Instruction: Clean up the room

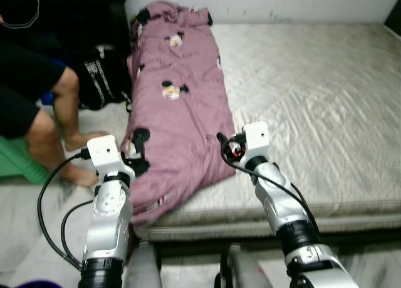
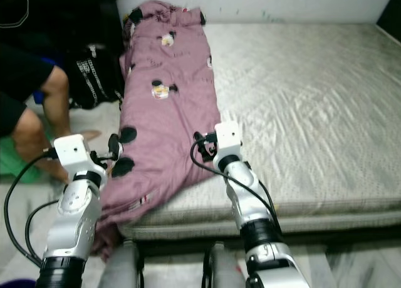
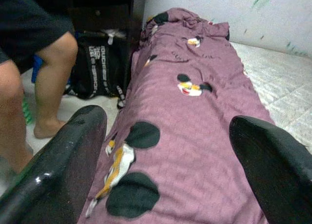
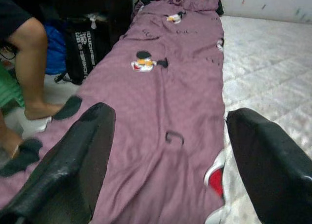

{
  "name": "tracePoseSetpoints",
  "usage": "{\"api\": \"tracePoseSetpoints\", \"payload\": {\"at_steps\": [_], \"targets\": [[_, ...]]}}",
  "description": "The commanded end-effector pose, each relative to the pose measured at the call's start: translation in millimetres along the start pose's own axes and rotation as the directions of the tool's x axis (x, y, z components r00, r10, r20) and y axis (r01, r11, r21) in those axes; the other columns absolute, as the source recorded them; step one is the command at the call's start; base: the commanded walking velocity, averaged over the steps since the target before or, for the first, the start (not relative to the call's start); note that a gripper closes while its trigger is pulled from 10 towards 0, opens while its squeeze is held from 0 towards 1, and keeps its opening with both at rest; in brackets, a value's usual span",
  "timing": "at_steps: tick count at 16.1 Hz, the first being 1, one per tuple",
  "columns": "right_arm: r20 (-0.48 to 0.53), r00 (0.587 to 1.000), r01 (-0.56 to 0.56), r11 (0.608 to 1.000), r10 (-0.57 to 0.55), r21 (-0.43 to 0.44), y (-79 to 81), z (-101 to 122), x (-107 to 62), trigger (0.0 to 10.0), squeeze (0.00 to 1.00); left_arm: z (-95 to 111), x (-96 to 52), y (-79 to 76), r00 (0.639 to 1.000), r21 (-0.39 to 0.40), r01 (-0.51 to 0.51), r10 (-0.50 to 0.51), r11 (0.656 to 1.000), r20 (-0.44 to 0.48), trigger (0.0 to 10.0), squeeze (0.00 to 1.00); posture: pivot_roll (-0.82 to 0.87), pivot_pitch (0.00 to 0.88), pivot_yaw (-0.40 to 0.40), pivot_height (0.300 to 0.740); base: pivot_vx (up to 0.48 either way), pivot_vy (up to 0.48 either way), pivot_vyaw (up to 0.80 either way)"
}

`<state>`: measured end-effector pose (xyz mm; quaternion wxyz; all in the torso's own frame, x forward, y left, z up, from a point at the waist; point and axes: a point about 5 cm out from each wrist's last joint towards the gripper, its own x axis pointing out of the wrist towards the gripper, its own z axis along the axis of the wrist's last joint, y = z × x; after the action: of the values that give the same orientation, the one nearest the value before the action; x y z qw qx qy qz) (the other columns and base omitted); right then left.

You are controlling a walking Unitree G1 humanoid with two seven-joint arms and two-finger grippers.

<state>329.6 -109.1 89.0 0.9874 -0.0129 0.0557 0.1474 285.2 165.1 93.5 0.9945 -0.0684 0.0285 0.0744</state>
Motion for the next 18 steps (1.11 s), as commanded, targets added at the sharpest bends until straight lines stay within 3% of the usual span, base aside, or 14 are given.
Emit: {"api": "tracePoseSetpoints", "payload": {"at_steps": [1,11,18], "targets": [[0.001,1.000,-0.004,1.000,0.004,0.001,0.2,0.9,0.7,10.0,0.00,0.6,0.0,1.5,1.000,0.001,-0.013,0.013,1.000,0.001,10.0,0.00,0.06,0.034,-0.002,0.602,0.000,0.000,0.00],[-0.005,1.000,-0.024,1.000,0.024,-0.008,2.4,1.4,2.8,10.0,0.00,3.3,0.4,3.4,1.000,-0.020,-0.024,0.024,1.000,0.018,10.0,0.00,0.06,0.040,-0.008,0.602,0.000,0.000,0.00],[-0.002,1.000,-0.029,1.000,0.029,-0.005,3.1,1.7,3.3,10.0,0.00,4.4,0.8,3.3,1.000,-0.027,-0.017,0.017,0.999,0.025,10.0,0.00,0.05,0.044,-0.007,0.572,0.000,0.000,0.00]]}}
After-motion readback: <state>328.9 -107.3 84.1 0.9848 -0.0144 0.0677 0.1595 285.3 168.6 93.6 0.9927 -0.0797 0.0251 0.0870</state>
